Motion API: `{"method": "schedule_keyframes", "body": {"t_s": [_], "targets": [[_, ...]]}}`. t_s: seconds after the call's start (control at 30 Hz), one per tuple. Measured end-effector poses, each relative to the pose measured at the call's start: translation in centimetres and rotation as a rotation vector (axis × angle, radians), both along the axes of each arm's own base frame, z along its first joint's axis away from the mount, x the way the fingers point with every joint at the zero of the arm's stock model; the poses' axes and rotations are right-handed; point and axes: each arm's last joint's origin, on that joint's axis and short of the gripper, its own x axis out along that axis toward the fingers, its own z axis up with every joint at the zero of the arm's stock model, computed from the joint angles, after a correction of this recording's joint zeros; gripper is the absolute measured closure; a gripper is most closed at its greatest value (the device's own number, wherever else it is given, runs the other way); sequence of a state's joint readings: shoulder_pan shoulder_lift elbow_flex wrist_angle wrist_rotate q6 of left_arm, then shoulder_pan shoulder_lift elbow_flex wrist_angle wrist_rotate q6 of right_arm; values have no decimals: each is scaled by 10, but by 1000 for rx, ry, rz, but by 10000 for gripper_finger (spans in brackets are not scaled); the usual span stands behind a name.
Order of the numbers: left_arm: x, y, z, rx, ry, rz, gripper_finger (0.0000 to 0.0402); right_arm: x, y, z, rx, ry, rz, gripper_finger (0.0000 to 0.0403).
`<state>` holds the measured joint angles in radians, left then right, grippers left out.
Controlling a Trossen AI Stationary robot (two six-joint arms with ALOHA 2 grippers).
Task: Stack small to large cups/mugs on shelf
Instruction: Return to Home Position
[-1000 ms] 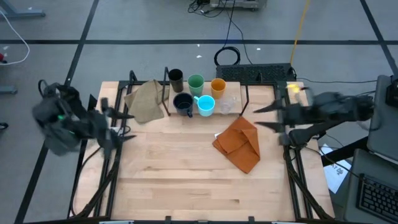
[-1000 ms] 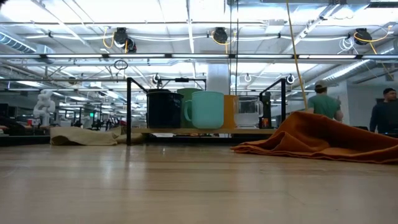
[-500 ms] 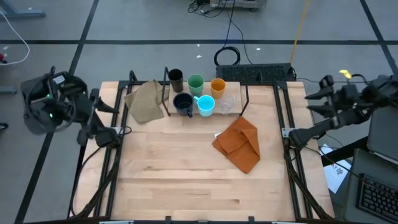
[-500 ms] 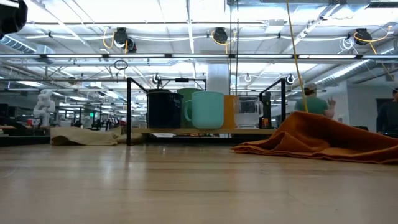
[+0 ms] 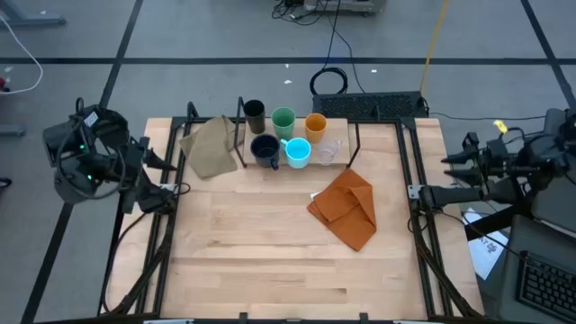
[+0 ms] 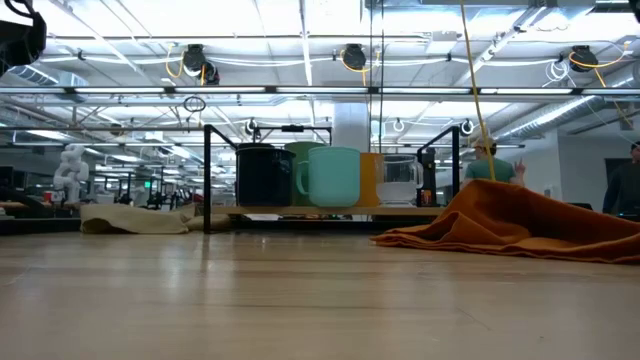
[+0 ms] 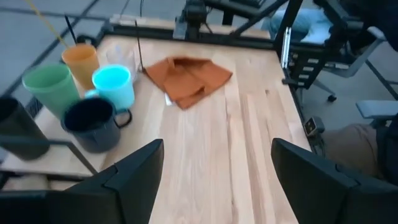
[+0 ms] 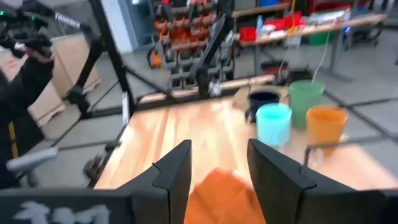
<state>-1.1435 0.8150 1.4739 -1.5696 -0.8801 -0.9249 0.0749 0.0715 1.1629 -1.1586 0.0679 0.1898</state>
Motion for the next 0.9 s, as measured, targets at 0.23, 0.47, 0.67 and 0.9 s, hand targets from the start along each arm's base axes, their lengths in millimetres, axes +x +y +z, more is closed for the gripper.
{"method": "schedule_keyframes", "body": {"t_s": [0.23,0.47,0.67,0.9], "targets": [[4,-10,-21,-5,45,48,103,-12,26,-14,-30,10,-102,255],[6,-11,-22,21,21,68,103,6,46,-13,-138,-31,-138,255],[7,-11,-21,36,-16,91,103,47,35,-20,-196,-145,-34,255],[8,-13,-19,10,-41,96,103,117,-1,-67,-150,-318,-20,255]]}}
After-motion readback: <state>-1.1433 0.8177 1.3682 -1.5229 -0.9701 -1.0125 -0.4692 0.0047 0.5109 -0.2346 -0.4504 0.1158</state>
